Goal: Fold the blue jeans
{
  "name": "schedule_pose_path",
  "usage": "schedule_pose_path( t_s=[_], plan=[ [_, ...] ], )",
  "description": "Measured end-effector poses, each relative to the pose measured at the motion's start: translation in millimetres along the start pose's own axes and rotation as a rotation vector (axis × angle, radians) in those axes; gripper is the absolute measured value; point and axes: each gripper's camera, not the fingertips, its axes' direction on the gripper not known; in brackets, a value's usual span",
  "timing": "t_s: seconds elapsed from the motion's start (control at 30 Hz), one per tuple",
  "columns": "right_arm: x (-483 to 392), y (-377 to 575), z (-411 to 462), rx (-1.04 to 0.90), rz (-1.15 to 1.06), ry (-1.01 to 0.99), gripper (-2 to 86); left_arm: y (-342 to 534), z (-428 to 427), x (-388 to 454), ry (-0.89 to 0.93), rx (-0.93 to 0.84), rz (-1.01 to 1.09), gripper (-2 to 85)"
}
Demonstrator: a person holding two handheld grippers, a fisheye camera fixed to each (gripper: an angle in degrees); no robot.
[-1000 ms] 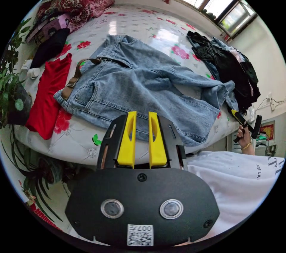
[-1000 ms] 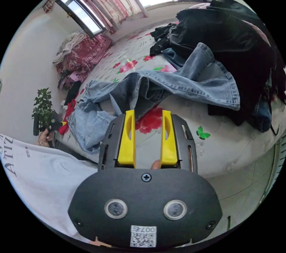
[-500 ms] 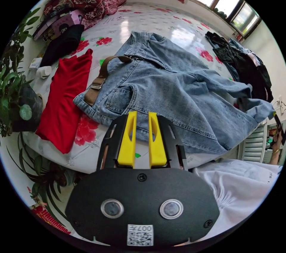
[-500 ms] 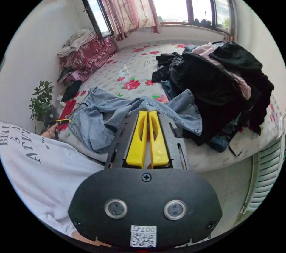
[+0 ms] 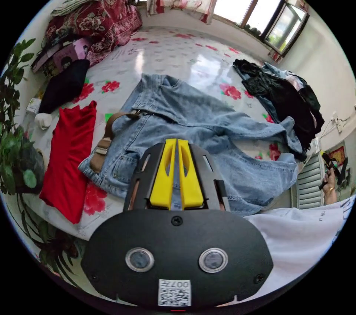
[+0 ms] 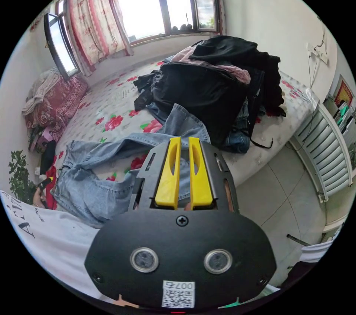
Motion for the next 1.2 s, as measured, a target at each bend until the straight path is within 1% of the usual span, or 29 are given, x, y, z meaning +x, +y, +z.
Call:
schedule_pose_path(
  t_s=[0.03,0.07,0.13,0.17,0.3,0.43,0.53,0.63,0.77,0.87,0.93,1.0,1.1,1.2],
  plan=[
    [-1,-9,13,-0.004,-0.002,-0.003,0.3,-14,4,12,0.081,0.010,0.047,-0.7],
    [-1,-14,20,-0.007,-0.001,-0.001,0.3,-21,8,19,0.118,0.008,0.070,-0.7],
    [5,-38,48,-0.008,0.000,0.007,0.1,-49,36,57,0.221,-0.037,0.164,-0.4],
    [8,-45,55,-0.009,-0.002,0.009,0.0,-56,45,69,0.236,-0.053,0.192,-0.3],
    [41,-92,114,-0.061,0.014,0.027,-0.1,-104,101,168,0.284,-0.149,0.389,0.7],
    [86,-117,179,-0.143,0.089,-0.008,-0.3,-148,166,271,0.252,-0.221,0.556,1.2],
    [110,-112,205,-0.129,0.094,-0.069,-0.3,-169,222,339,0.243,-0.250,0.641,1.1],
    [130,-117,212,-0.150,0.114,-0.119,-0.1,-179,276,396,0.211,-0.294,0.715,0.6],
    [168,-134,222,-0.166,0.112,-0.176,0.3,-183,301,450,0.213,-0.280,0.806,-0.4],
    [204,-156,230,-0.183,0.086,-0.239,1.5,-190,312,500,0.181,-0.287,0.894,-0.1],
    [222,-165,233,-0.197,0.037,-0.308,2.8,-199,323,545,0.137,-0.254,0.957,1.2],
    [228,-170,233,-0.198,0.001,-0.318,3.4,-207,333,575,0.118,-0.245,0.969,2.1],
    [248,-185,238,-0.177,0.021,-0.331,4.1,-211,344,607,0.093,-0.206,0.914,3.0],
    [279,-207,245,-0.167,0.012,-0.339,4.5,-217,356,641,0.077,-0.184,0.922,3.4]
  ],
)
